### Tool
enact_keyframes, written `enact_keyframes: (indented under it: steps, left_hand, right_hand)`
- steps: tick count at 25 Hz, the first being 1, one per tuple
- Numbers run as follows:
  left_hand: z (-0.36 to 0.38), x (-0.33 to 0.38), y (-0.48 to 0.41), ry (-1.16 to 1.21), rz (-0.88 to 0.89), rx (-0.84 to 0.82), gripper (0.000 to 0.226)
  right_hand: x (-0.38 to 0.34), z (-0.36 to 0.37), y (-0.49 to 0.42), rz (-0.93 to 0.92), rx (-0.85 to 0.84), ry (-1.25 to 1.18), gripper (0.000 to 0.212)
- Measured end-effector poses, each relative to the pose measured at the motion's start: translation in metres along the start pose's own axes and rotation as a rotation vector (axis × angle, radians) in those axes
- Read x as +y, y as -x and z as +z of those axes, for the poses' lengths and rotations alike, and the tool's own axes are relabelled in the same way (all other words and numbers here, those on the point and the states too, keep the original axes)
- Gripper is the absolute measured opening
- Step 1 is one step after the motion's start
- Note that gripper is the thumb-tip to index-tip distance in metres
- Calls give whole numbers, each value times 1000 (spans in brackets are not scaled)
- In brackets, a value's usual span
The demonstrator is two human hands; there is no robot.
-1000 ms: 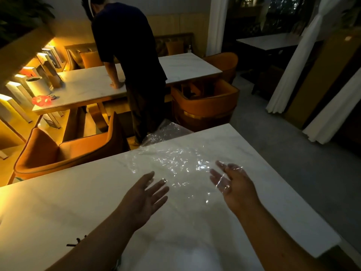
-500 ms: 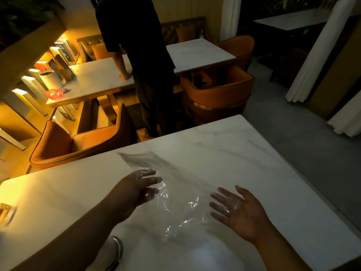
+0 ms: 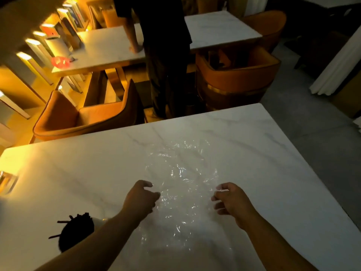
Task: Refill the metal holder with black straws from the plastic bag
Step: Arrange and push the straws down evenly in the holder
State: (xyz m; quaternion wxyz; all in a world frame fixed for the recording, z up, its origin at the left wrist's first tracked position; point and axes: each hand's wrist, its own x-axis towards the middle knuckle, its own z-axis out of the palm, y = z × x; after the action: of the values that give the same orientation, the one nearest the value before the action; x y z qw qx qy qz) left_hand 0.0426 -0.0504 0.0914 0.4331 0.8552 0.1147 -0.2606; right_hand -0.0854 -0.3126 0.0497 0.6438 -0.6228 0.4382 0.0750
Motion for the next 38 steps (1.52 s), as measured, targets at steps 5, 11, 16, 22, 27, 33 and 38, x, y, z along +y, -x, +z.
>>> enact_keyframes:
  steps: [5,11,16,22,27,33,38]
  left_hand:
    - [40,-62,-27,-285,127,-14,93]
    - [63,-132,-40,-865,446,-117,87]
    - [68,-147,-42,-1001,492,-173,84]
    - [35,-109,-18,-933,607,-41,81]
    - [-26,-74,12,-876,757,126,71]
    - [-129,-84,33,-732,779,309,75]
    - [-215,-149,40,-411,607,278,111]
  right_hand:
    - [46,15,-25,-73,124,396,42]
    - [117,31,-28,-572,94,1182,74]
    - [135,33,-35,-510,-21,1382,74]
    - [82,54,1,-634,68,1185,77]
    - [30,109,46,-761,-40,1064,76]
    - [-3,187,86,-896,-188,1078,84]
    - [1,247,101,-936,-365,1121,102]
